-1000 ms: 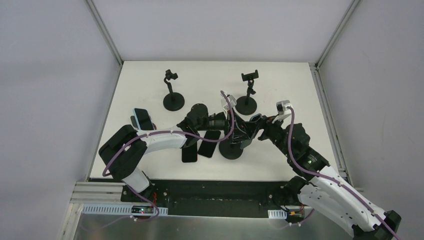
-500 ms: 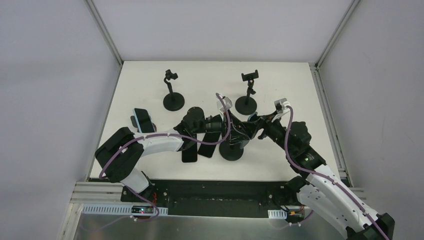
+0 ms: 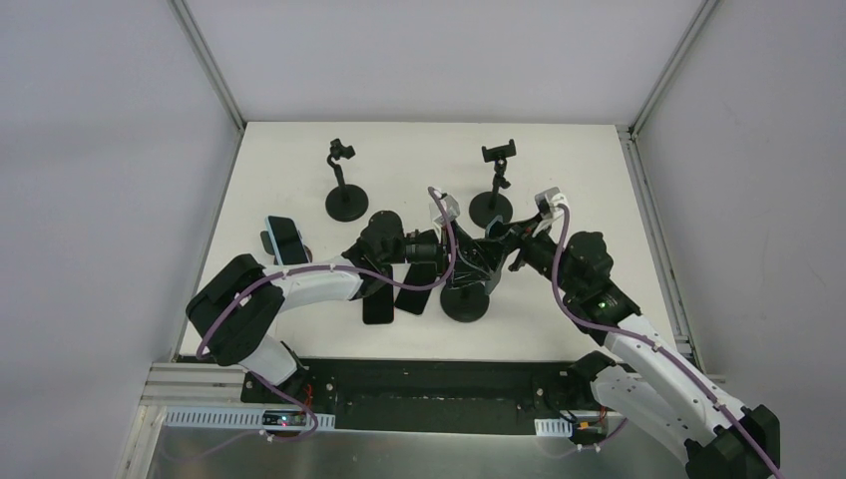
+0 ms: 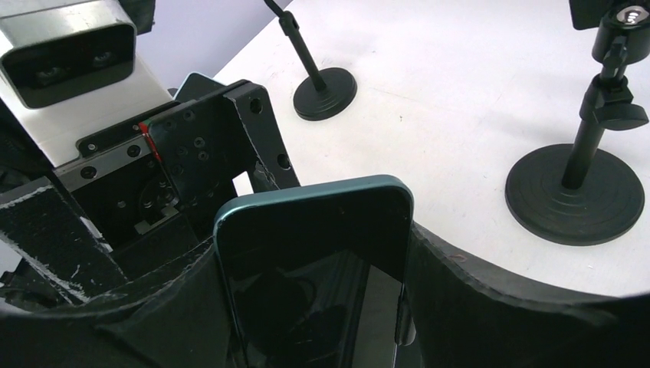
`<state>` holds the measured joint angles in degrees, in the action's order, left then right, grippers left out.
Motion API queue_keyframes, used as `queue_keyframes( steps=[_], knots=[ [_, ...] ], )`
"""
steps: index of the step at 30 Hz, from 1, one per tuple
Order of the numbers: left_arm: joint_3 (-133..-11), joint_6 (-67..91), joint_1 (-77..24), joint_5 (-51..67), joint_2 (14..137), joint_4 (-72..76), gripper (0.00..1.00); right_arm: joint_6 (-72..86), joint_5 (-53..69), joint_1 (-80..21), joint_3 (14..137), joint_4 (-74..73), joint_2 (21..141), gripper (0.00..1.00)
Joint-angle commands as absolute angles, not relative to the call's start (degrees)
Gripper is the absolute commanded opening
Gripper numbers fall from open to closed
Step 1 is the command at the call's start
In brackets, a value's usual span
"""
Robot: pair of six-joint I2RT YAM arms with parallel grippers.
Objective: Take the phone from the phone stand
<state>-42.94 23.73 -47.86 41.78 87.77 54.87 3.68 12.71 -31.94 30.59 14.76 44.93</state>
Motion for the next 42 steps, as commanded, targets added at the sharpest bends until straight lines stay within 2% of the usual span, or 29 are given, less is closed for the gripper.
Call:
queue_keyframes(
  steps=[1, 20, 29, 35, 36, 38, 39, 40, 41, 42],
  knots=[
    [-41.51, 21.98, -49.13, 54.65, 83.66, 55.72, 0.0, -4.38, 5.83, -29.12, 26.72, -0.63, 48.4, 0.0],
    [-39.99, 22.1, -47.73, 52.39, 83.7, 55.72, 0.0, -0.18, 35.32, -29.23, 35.79, -16.25, 38.46, 0.0],
    [-39.64, 22.41, -47.52, 52.21, 83.4, 55.72, 0.0, 9.69, 29.98, -29.37, 40.65, -21.41, 40.16, 0.0],
    [-40.56, 25.18, -47.05, 51.13, 83.49, 55.72, 0.0, 12.51, 28.46, -29.86, 40.58, -18.89, 38.14, 0.0],
    [-40.86, 26.05, -46.95, 50.31, 83.39, 55.72, 0.04, 13.35, 26.9, -30.27, 40.7, -18.7, 37.76, 0.0],
    [-40.83, 27.01, -47.01, 48.09, 82.54, 55.72, 0.31, 15.4, 20.85, -31.84, 40.79, -18.4, 37.11, 0.0],
    [-40.6, 27.14, -47.02, 46.86, 81.82, 55.72, 0.49, 16.17, 18.0, -32.97, 40.87, -18.33, 36.87, 0.0],
    [-40.22, 27.09, -46.97, 45.79, 81.1, 55.72, 0.83, 16.89, 15.05, -34.5, 41.02, -18.3, 36.8, 0.0],
    [-40.07, 26.93, -47.01, 45.07, 80.31, 55.72, 0.95, 17.65, 12.33, -35.39, 40.99, -18.24, 36.75, 0.0],
    [-39.96, 26.86, -47.01, 44.63, 79.68, 55.72, 0.99, 18.45, 9.29, -36.75, 40.92, -17.97, 36.82, 0.0]
  ],
)
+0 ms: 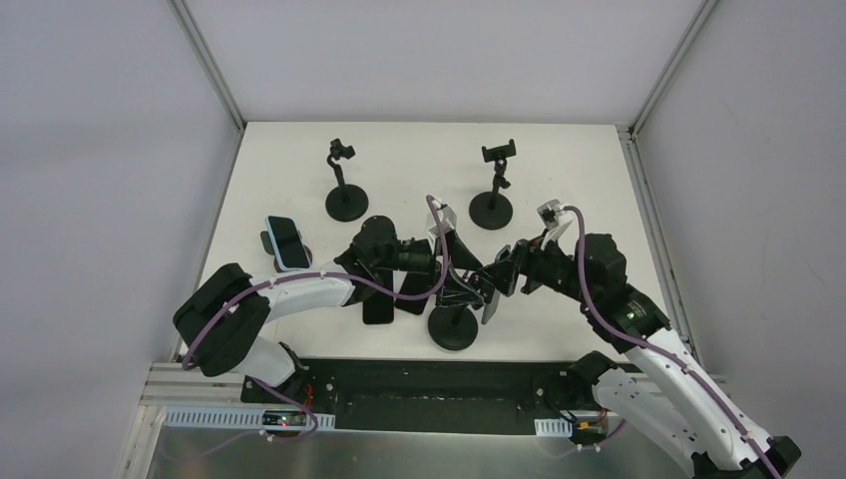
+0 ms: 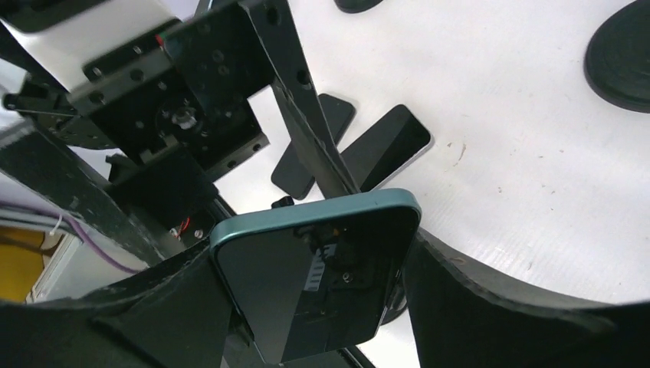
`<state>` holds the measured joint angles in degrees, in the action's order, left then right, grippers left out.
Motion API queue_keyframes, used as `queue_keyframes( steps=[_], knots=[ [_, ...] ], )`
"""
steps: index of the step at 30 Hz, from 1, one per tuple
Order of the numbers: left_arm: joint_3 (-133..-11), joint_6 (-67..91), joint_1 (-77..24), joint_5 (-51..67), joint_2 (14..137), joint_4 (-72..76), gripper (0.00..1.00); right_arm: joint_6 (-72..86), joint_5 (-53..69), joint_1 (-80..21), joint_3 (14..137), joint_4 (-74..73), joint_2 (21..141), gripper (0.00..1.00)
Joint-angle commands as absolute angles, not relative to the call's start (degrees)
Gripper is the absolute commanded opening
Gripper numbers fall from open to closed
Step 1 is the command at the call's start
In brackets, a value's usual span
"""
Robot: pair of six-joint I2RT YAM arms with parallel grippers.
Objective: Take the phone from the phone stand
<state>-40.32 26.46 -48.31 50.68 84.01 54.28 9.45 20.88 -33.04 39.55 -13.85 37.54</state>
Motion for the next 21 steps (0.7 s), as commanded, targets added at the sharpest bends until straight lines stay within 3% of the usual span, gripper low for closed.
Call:
queue_keyframes(
  steps=[1, 8, 21],
  knots=[
    [-40.03, 26.77, -46.98, 44.72, 79.22, 55.72, 0.99, 19.5, 6.42, -38.02, 40.83, -17.67, 37.05, 0.0],
    [-41.17, 28.15, -47.06, 44.37, 79.75, 55.64, 0.99, 25.96, -7.05, -45.0, 41.39, -15.78, 40.18, 0.0],
    [-43.48, 27.6, -47.7, 42.54, 83.29, 55.37, 0.99, 28.58, -17.65, -56.15, 46.07, -16.92, 44.79, 0.0]
  ],
)
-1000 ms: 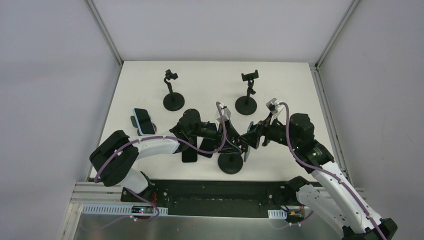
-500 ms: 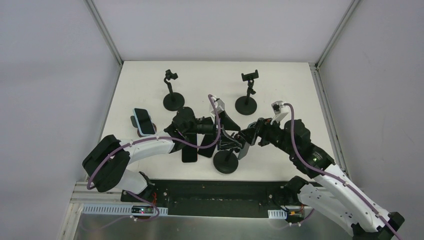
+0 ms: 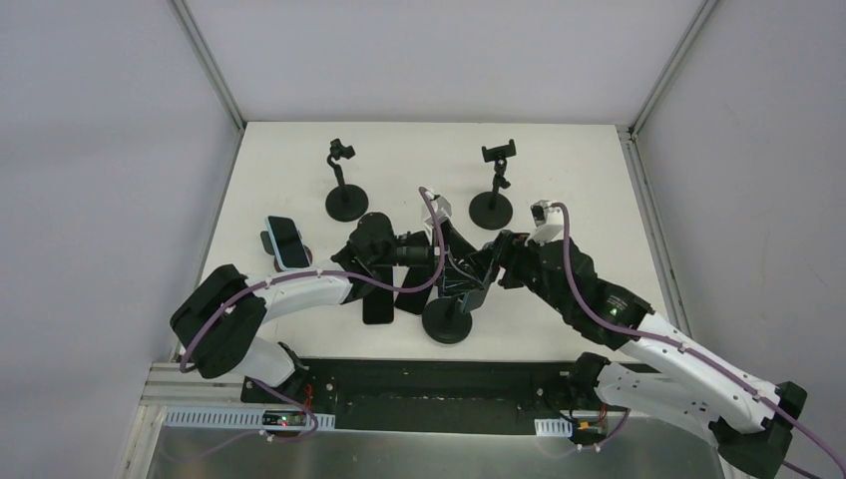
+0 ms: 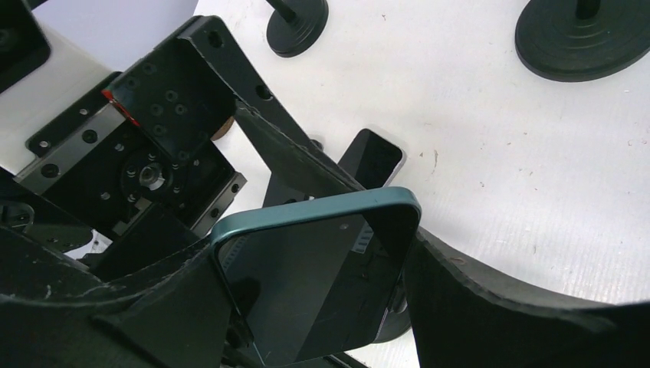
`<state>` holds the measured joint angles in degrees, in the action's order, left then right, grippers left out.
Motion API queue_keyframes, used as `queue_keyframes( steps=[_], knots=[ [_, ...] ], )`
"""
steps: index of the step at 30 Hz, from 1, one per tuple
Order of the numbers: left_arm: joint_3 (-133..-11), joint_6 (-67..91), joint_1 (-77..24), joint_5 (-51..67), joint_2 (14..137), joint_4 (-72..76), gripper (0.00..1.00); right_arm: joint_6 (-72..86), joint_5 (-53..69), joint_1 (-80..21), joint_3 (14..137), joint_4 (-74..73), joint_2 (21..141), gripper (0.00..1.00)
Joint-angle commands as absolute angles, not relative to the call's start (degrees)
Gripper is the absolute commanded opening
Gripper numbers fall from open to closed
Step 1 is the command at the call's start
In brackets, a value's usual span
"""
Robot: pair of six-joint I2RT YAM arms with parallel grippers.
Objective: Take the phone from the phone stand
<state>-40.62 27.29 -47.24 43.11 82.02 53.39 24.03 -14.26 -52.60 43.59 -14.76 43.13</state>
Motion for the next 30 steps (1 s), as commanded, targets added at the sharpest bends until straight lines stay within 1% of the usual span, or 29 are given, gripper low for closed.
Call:
queue_keyframes(
  steps=[1, 6, 14, 15, 16, 17, 18, 21, 22, 25, 27, 28, 30],
  knots=[
    [-43.71, 27.67, -47.71, 42.56, 83.69, 55.31, 0.99, 28.63, -18.76, -57.0, 46.32, -16.96, 45.08, 0.0],
    [-43.05, 27.16, -47.8, 42.63, 84.89, 55.28, 0.99, 28.94, -24.28, -60.69, 47.1, -16.87, 46.0, 0.0],
    [-41.93, 26.45, -48.71, 41.49, 84.79, 55.28, 0.99, 29.3, -28.65, -64.86, 47.76, -16.34, 47.94, 0.0],
    [-41.97, 26.22, -49.03, 41.41, 84.78, 55.28, 0.98, 29.5, -29.53, -65.39, 47.81, -16.35, 48.44, 0.0],
    [-42.05, 26.26, -49.07, 41.51, 84.78, 55.28, 0.95, 29.82, -29.95, -65.67, 47.81, -16.35, 48.73, 0.0],
    [-42.15, 26.34, -49.11, 41.64, 84.92, 55.28, 0.88, 30.28, -30.25, -65.95, 47.86, -16.37, 48.97, 0.0],
    [-42.3, 26.55, -49.13, 41.76, 85.17, 55.28, 0.79, 31.16, -30.39, -66.23, 47.75, -16.42, 49.13, 0.0],
    [-43.06, 27.69, -49.08, 42.49, 85.96, 55.28, 0.41, 31.62, -30.39, -66.78, 46.66, -15.54, 49.26, 0.0],
    [-43.21, 28.06, -49.12, 42.76, 86.18, 55.28, 0.3, 31.67, -30.48, -66.96, 46.32, -15.4, 49.3, 0.0],
    [-43.4, 28.4, -49.08, 43.32, 86.44, 55.24, 0.2, 31.01, -30.76, -67.13, 45.04, -15.47, 48.92, 0.0],
    [-42.62, 27.82, -49.13, 42.04, 85.54, 55.28, 0.02, 29.29, -30.42, -67.15, 43.97, -15.34, 48.35, 0.0],
    [-41.9, 26.77, -49.13, 41.51, 84.88, 55.28, 0.0, 27.49, -29.87, -67.18, 43.32, -14.94, 47.82, 0.0],
    [-41.14, 25.34, -49.13, 42.39, 83.87, 55.28, 0.0, 24.05, -30.27, -67.07, 40.85, -13.07, 46.34, 0.0]
  ],
)
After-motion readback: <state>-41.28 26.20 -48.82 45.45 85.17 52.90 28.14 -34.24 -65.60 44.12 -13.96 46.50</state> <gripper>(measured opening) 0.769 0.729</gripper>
